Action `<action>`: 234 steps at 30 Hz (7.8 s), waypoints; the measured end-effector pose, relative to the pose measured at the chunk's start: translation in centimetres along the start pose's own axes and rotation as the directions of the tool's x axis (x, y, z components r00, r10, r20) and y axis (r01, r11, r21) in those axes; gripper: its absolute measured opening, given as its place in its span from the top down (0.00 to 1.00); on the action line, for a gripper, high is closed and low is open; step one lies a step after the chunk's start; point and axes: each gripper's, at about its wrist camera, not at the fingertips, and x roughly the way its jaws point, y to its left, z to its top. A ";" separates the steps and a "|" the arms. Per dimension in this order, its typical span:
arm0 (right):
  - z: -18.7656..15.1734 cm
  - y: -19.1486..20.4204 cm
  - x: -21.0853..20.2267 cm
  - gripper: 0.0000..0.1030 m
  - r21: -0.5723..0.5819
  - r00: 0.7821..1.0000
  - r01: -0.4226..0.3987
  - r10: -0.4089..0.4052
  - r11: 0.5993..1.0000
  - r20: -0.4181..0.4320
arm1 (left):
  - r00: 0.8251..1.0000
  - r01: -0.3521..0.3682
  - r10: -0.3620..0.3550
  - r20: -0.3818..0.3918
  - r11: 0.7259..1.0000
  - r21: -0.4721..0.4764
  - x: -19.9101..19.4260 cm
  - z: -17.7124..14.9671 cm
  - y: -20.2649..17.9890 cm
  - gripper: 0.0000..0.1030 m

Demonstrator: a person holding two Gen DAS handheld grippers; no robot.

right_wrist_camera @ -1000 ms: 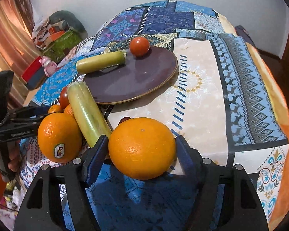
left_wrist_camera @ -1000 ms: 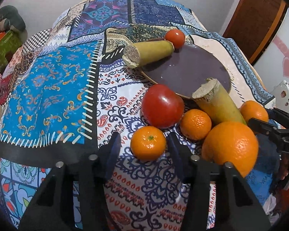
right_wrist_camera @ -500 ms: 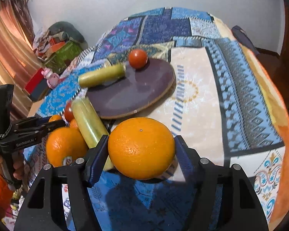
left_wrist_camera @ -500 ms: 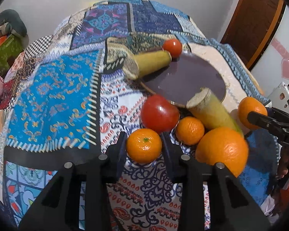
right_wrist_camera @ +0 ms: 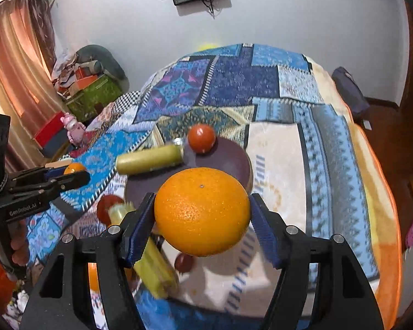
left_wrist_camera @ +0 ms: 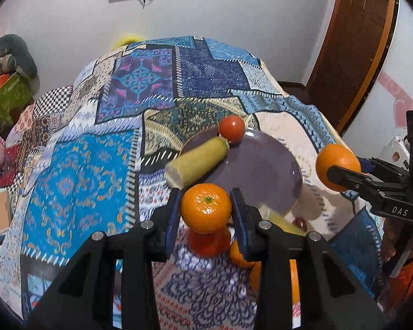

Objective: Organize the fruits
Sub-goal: 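Set the mandarin on the plate with the left tool while the right tool sets the orange there, then grasp a large orange with the left tool while the right tool grasps the second corn cob, then carry the orange onto the plate with the left tool while the right tool lays the corn there, then grasp a dark red grape with the right tool while the left tool grasps a mandarin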

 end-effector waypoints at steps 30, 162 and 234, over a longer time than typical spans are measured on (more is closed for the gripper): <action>2.7 0.0 10.7 0.38 -0.052 0.990 0.029 -0.036 0.998 -0.137 | 0.992 0.042 -0.037 -0.119 0.999 0.035 9.7 2.1 -1.6 0.66; 2.6 -4.0 7.3 0.67 -0.046 0.988 0.075 -0.081 0.996 -0.131 | 0.993 0.024 -0.031 -0.110 0.998 -0.062 10.7 3.4 -4.1 0.43; -6.2 2.7 4.0 0.69 -0.113 0.983 -0.021 0.000 0.993 -0.183 | 0.983 0.064 -0.067 -0.171 0.998 -0.022 4.6 -6.2 -4.0 0.55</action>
